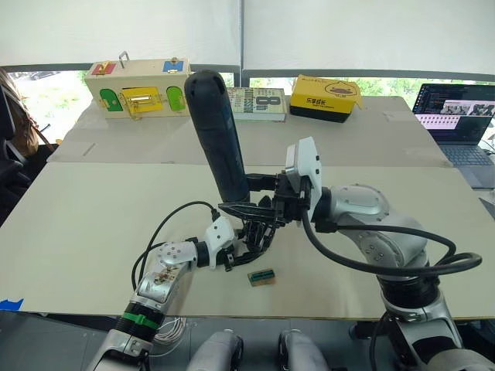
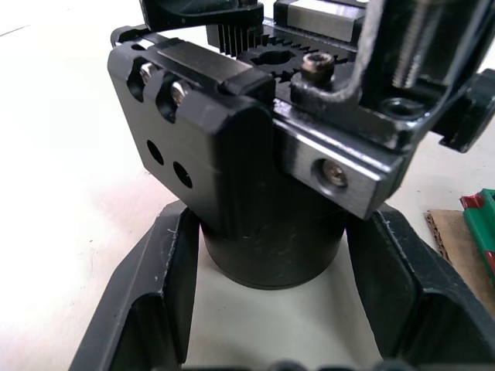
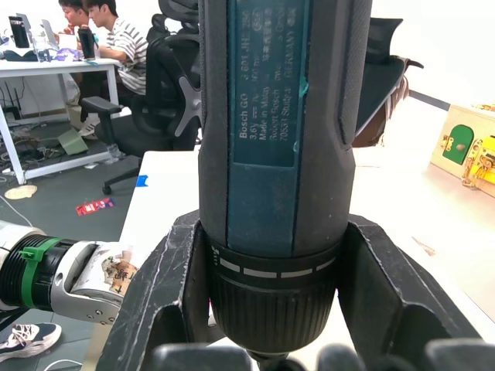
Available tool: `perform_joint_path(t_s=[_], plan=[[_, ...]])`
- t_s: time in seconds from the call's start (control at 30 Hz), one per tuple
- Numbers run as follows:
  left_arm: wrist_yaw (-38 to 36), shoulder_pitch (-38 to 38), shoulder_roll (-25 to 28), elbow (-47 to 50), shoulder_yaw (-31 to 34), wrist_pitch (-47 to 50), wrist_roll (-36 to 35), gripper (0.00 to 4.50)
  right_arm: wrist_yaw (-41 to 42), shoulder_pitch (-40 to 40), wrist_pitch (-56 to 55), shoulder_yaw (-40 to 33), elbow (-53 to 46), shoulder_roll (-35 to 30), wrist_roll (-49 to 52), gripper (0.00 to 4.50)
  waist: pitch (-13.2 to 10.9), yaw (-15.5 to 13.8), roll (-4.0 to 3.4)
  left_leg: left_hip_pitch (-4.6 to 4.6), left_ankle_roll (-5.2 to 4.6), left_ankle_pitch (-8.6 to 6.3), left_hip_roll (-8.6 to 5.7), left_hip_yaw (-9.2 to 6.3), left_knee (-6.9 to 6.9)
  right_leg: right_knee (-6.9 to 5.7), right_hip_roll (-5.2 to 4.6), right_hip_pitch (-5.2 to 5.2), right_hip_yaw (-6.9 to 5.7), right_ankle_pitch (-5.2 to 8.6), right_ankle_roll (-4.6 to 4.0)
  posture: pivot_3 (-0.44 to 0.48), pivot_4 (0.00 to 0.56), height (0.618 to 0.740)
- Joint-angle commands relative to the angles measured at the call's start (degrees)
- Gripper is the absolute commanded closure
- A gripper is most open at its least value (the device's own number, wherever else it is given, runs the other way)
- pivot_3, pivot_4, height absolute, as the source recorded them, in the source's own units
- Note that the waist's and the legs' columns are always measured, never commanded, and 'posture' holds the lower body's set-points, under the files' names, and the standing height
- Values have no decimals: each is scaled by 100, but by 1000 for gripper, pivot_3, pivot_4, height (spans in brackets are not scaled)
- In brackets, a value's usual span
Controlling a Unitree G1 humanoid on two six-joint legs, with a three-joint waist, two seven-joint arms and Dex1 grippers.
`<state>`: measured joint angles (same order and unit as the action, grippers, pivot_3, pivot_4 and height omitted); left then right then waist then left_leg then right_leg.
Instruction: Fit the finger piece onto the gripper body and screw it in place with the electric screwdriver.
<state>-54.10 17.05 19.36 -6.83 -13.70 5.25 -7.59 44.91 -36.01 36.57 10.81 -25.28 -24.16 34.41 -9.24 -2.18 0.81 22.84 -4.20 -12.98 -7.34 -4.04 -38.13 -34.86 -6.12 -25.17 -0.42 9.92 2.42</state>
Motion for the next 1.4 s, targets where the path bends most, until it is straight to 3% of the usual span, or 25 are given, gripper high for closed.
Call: perform_joint_path(t_s=[0.03, 0.53, 1.4], plan=[[-80, -111, 16, -69, -215, 176, 45, 2225, 8, -36, -148, -87, -140, 55, 10, 2598, 0, 0, 0, 0, 0, 0, 0, 0, 0, 0, 0, 0, 0, 0, 0, 0, 150, 740], [-52, -121, 12, -73, -220, 173, 37, 2225, 55, 34, -164, -69, -144, 71, -33, 2598, 0, 1, 0, 0, 0, 0, 0, 0, 0, 0, 0, 0, 0, 0, 0, 0, 150, 740], [-94, -113, 52, -100, -229, 155, 31, 2225, -30, 830, -582, -36, 458, 270, -322, 2598, 19, 12, -4, -29, 0, -4, 2, 0, 1, 3, 2, 8, 1, 3, 3, 0, 150, 740]])
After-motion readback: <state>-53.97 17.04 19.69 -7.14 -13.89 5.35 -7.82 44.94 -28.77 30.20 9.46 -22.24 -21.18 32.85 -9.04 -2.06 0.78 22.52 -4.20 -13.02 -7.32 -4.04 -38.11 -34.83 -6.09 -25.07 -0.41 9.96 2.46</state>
